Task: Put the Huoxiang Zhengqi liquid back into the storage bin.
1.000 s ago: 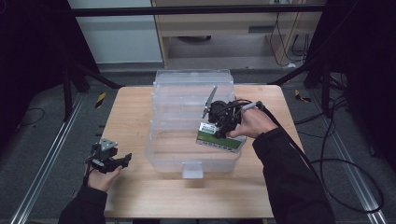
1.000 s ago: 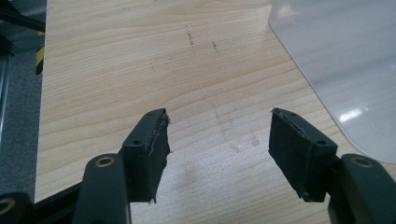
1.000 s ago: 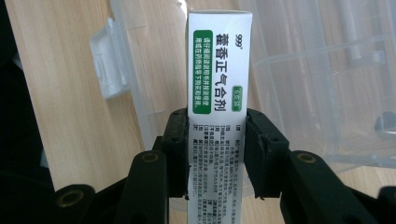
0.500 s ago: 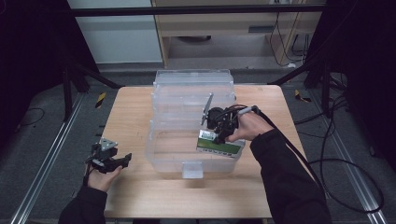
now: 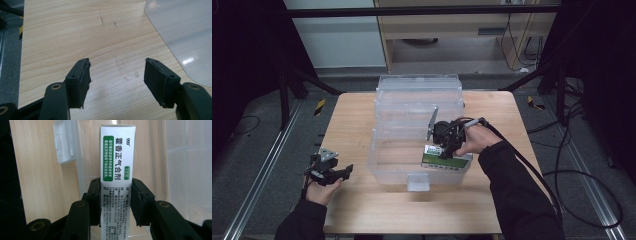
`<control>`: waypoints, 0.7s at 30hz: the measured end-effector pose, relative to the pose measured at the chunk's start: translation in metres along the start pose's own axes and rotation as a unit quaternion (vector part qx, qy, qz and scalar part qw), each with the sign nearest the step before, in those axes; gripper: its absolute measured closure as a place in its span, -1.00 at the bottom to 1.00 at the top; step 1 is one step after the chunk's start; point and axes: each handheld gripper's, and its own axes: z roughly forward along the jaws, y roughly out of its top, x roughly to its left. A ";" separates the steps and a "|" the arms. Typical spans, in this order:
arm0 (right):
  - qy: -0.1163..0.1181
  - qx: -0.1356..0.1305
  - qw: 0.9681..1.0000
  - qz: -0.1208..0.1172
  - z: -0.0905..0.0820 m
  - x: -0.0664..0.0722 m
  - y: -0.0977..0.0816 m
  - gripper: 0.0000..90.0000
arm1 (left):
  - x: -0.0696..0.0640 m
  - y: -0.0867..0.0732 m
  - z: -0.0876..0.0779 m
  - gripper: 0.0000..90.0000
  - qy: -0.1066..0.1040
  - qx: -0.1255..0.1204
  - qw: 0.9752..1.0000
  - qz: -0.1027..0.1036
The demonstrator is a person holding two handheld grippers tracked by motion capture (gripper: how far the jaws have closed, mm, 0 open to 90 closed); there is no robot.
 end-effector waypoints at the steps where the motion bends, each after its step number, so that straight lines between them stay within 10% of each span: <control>1: 0.002 0.000 1.000 0.000 0.001 0.000 0.000 0.41 | 0.000 0.000 0.000 -0.18 0.000 0.000 1.000 0.000; 21: 0.008 0.019 1.000 -0.014 0.020 0.000 0.003 0.41 | 0.000 0.000 0.000 -0.18 0.000 0.000 1.000 0.000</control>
